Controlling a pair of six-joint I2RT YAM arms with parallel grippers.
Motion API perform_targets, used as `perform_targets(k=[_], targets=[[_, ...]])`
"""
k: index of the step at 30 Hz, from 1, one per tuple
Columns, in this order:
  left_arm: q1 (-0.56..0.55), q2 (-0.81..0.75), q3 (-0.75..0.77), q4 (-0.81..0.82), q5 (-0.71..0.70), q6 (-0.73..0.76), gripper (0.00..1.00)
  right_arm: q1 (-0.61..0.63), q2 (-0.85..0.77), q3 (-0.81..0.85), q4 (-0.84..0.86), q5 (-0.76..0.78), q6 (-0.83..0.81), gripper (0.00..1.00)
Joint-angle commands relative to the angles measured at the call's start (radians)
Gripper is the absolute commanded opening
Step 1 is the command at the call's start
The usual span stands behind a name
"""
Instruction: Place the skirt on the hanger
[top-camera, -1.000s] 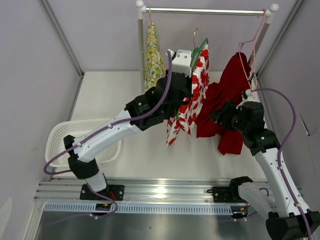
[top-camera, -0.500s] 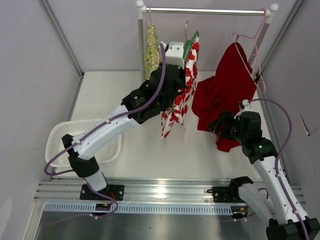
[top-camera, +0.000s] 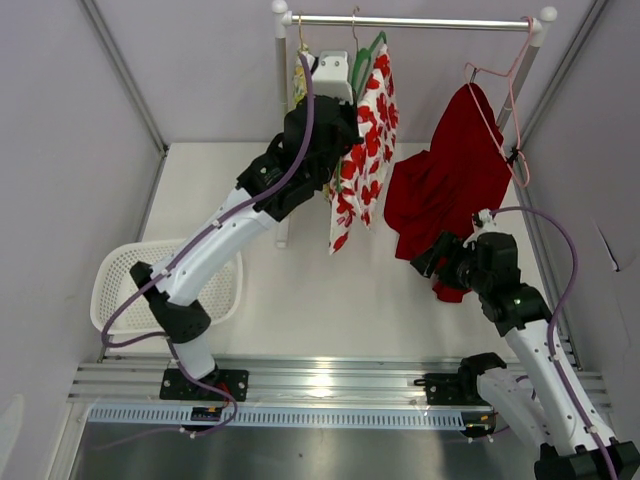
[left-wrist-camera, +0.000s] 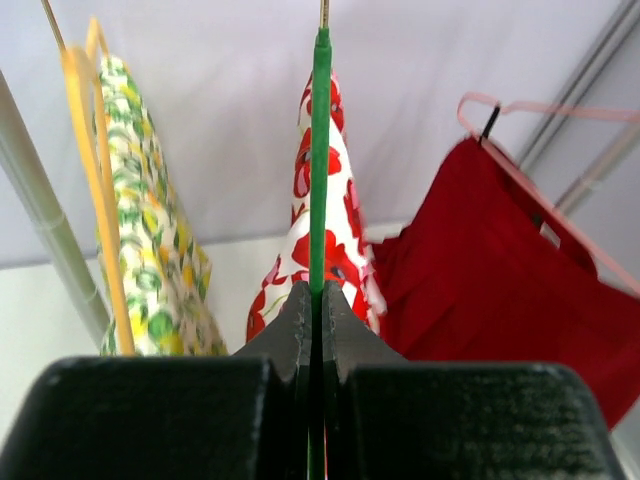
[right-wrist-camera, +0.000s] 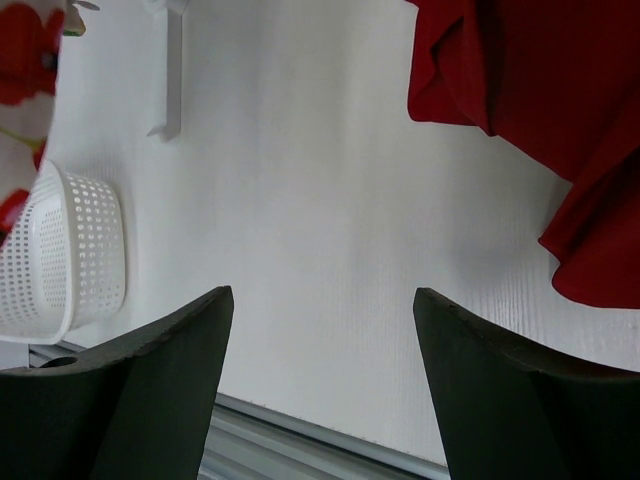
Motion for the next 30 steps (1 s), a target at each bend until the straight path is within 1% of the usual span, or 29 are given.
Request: perform_targets(k=[1,2,3,6,14,19,22,27,30], targets=[[0.039,0.038,0.140,0.096,0.066,0.006,0.00,0.018,-0.030,-0.004,0.009,-0.022,-0.017,0.79],[0.053,0.073,0.157,0.096,0.071,0.008,0.00,0.021,-0.036,-0.004,0.006,-0.024,-0.017,0.79],[0.062,0.092,0.211,0.086,0.074,0.008,0.00,0.024,-0.039,0.001,0.003,-0.025,-0.017,0.79],[0.088,0.146,0.264,0.070,0.081,-0.001,0.00,0.039,-0.045,0.010,-0.004,-0.027,-0.012,0.79],[0.143,0.195,0.264,0.087,0.094,-0.039,0.00,0.067,-0.044,0.038,-0.014,-0.019,-0.017,0.79],[0.169,0.230,0.269,0.084,0.129,-0.041,0.00,0.075,-0.038,0.045,-0.015,-0.016,-0.020,0.79],[0.173,0.233,0.261,0.061,0.147,-0.044,0.00,0.078,-0.047,0.044,-0.024,-0.002,-0.026,0.79],[0.170,0.181,0.166,0.081,0.183,-0.053,0.00,0.079,-0.042,0.041,-0.018,-0.001,-0.023,0.79],[0.160,0.141,0.135,0.087,0.178,-0.040,0.07,0.079,-0.045,0.047,-0.015,0.002,-0.023,0.79]])
